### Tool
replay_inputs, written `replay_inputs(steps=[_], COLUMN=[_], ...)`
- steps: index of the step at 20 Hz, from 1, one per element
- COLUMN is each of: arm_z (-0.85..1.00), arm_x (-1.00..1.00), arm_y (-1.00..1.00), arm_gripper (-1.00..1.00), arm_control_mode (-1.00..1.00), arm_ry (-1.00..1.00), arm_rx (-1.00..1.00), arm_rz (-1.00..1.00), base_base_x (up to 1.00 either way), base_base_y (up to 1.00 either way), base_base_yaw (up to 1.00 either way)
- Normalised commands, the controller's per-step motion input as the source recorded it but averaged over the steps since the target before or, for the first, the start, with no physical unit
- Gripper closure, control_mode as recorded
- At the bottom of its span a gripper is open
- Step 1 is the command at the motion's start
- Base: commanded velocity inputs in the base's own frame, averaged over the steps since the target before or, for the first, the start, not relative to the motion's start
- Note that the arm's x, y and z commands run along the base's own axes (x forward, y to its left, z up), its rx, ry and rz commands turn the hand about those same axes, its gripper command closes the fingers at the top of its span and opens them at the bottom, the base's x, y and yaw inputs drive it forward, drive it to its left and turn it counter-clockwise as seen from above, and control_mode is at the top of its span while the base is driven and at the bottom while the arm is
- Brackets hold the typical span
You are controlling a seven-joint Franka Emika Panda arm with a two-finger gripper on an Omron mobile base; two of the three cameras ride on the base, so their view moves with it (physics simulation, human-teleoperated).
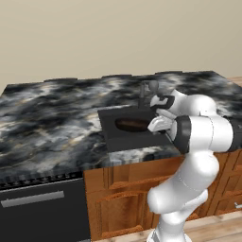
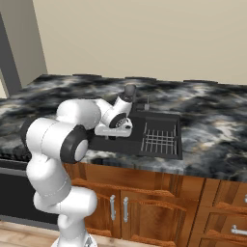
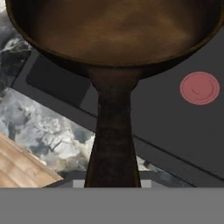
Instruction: Move the pot and pan from the stove into the sink.
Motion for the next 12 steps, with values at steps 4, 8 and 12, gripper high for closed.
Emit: replay_inputs(steps=[4, 8, 12], arm_z=[-0.28, -0.42, -0.57], arm_x=[0.39, 0.09, 0.01], arm_y=[-0.01, -0.05, -0.04], arm_gripper=[1.0, 1.0, 1.0], arm_control_mode=[-1.0, -1.0, -1.0], arm_ry=[0.07, 0.07, 0.05], arm_rx=[0.0, -0.02, -0.05], arm_rz=[0.01, 0.02, 0.02], base_base_x=[0.0, 0.0, 0.0], base_base_y=[0.0, 0.0, 0.0], base_base_yaw=[0.0, 0.0, 0.0])
